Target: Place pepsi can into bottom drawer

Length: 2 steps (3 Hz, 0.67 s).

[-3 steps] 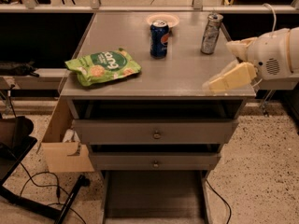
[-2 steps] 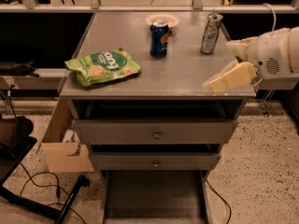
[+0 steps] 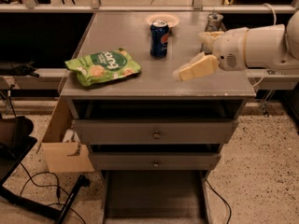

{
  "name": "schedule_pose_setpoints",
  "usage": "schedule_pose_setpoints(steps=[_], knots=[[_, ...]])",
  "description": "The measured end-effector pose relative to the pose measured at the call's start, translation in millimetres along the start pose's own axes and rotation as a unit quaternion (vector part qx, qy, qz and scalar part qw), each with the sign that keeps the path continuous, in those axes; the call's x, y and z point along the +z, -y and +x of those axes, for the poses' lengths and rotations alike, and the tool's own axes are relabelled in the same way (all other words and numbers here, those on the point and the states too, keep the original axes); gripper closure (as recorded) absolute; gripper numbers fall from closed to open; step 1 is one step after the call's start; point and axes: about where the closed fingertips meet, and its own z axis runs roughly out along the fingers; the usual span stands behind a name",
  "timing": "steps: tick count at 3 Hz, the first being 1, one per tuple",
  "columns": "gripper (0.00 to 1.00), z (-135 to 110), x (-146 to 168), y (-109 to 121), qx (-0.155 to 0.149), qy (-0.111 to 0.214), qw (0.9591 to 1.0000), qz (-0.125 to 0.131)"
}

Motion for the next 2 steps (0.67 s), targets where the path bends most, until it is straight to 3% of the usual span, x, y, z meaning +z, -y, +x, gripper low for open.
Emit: schedule_pose_setpoints(steps=[1, 2], knots=[[0.0, -32, 51, 17, -0.009, 0.048, 0.9988, 0.007], [0.0, -48, 78, 26, -0.012, 0.075, 0.997, 0.009]])
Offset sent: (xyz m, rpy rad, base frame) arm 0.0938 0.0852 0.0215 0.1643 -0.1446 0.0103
